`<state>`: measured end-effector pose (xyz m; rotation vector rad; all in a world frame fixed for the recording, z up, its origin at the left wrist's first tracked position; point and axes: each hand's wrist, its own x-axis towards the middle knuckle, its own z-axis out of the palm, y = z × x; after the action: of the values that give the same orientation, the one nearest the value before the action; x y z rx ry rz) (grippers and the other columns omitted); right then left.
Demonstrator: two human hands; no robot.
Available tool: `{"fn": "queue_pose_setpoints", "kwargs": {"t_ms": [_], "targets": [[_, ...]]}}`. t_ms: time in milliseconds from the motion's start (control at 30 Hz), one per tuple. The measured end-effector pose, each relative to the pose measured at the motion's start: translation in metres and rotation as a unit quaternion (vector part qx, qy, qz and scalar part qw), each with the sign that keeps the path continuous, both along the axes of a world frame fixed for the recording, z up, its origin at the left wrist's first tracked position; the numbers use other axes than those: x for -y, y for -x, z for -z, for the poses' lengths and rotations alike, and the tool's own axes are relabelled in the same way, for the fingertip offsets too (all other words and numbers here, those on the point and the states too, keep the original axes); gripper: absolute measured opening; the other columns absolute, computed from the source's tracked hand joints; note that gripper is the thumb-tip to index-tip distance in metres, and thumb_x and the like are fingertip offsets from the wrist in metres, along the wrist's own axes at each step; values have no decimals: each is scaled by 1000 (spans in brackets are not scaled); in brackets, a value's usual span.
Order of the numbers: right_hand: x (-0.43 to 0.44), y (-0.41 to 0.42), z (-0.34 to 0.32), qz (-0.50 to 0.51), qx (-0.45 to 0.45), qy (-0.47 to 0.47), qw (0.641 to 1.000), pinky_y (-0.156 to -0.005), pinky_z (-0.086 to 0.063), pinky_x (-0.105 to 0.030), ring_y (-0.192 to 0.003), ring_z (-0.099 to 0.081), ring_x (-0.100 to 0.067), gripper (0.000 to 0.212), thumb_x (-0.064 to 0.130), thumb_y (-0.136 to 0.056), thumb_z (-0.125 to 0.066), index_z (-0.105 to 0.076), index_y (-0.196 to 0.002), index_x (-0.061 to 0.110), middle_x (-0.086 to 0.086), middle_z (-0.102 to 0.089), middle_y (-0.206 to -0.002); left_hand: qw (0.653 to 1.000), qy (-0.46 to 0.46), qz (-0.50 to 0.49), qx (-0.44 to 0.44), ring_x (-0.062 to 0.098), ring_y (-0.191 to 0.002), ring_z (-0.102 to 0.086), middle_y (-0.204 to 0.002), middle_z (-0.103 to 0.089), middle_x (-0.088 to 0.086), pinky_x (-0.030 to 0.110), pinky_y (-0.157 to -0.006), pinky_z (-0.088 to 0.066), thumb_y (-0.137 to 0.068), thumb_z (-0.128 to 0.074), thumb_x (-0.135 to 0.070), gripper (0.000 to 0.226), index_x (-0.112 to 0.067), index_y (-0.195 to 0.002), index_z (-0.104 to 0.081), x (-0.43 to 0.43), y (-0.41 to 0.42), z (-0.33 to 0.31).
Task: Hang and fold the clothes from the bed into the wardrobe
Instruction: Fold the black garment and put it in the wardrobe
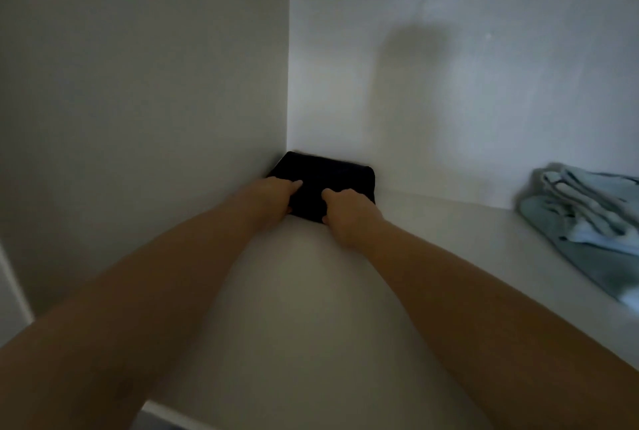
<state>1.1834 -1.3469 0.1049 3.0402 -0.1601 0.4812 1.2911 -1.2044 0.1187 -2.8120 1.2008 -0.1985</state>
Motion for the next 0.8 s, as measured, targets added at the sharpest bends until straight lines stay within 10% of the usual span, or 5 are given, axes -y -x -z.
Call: {"fn": "queue_pose_setpoints", "kwargs": {"t_ms": [367, 467, 533, 633, 800], "targets": [[14, -23, 11, 21, -14, -42, 999, -71, -44, -33, -96, -58, -28, 36, 21, -101, -47, -44, -136, 11, -14, -59, -118, 999, -41, -4, 27, 30, -140, -39, -158, -33, 12, 38, -114, -33, -100, -48, -20, 70, -10, -158, -11, 16, -26, 6], [17, -11, -2, 4, -65, -120, 991, -103, -40, -33, -129, -47, -32, 58, 32, -104, -45, -26, -155, 12, -16, -45, -148, 995, -90, -38, 15, 32, -127, -52, -142, -50, 17, 37, -106, -43, -95, -55, -20, 55, -5, -146, -41, 26, -12, -19], [23, 6, -17, 23, -54, -134, 989, -96, -40, -28, -126, -50, -34, 58, 32, -105, -42, -24, -155, 7, -18, -47, -147, 995, -85, -54, 4, 31, -120, -57, -133, -57, 18, 35, -98, -47, -95, -57, -19, 38, -2, -129, -58, 41, 5, -42], [43, 43, -49, 90, 74, -138, 984, -93, -45, -36, -114, -58, -35, 39, 20, -103, -43, -50, -135, -2, -20, -61, -129, 999, 17, 7, 47, 30, -104, -62, -122, -61, 17, 34, -81, -50, -93, -58, -13, 26, -1, -115, -63, 77, 39, -71], [75, 158, -91, 213, 199, -108, 950, -94, -48, -37, -112, -62, -29, 30, 20, -101, -47, -61, -124, 6, -14, -67, -121, 942, 251, 215, 60, 27, -109, -64, -118, -70, 10, 38, -95, -51, -97, -53, -26, 30, -9, -115, -72, 152, 131, -107]]}}
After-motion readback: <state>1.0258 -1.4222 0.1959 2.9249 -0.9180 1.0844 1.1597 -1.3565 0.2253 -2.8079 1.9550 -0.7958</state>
